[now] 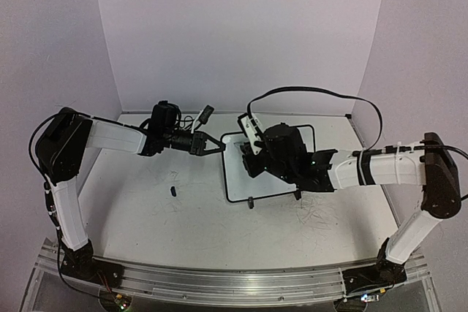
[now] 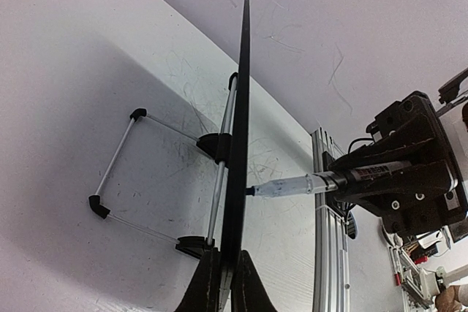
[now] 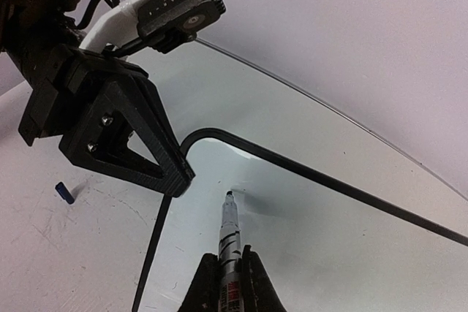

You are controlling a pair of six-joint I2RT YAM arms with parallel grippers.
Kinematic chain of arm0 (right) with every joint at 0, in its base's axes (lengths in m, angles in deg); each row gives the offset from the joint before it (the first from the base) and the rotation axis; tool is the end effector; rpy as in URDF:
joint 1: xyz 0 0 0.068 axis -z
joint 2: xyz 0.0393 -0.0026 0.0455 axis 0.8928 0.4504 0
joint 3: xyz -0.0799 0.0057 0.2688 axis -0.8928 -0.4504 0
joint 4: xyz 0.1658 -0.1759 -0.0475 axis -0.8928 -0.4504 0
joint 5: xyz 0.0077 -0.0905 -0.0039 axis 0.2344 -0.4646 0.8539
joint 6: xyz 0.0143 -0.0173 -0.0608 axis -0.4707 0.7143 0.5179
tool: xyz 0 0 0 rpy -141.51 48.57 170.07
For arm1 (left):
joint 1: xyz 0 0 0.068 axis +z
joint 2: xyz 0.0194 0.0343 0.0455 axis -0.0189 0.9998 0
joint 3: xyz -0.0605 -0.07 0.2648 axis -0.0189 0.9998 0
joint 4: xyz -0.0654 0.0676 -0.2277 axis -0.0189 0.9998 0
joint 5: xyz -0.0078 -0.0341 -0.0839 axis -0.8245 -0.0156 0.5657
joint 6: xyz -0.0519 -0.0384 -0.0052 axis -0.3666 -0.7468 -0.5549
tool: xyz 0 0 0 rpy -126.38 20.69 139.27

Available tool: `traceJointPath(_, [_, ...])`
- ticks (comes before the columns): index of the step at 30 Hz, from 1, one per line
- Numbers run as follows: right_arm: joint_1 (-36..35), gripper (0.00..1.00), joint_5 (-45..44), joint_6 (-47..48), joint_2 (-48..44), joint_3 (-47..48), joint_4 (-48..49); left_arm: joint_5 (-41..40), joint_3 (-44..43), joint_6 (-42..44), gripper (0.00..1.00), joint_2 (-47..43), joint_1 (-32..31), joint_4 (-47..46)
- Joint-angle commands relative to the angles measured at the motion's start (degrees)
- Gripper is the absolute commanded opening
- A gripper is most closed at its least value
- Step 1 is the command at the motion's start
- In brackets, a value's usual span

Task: Write a sentence on the whiteboard

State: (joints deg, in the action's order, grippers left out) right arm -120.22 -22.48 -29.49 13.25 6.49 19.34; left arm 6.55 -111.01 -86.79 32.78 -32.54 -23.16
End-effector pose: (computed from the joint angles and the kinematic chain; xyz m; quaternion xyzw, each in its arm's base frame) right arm 0.2204 0.3124 0.2707 -0.3265 0.7399 0.1568 0.5668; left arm 0.3339 -0.2524 0.2199 0.3316 0.7102 -0.5529 0.2828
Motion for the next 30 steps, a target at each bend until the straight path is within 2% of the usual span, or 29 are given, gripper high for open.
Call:
traceJointPath(1, [-0.29, 0.0, -1.87, -0.62, 1.24, 2.17, 2.52, 0.85, 0.06, -0.59, 0.0, -1.54, -0.08, -0.82])
traceJointPath(30, [-0.27, 0.0, 1.26, -1.23, 3.27, 3.0, 2.51, 0.88, 0.04, -0.68, 0.0, -1.73, -0.27, -0.85])
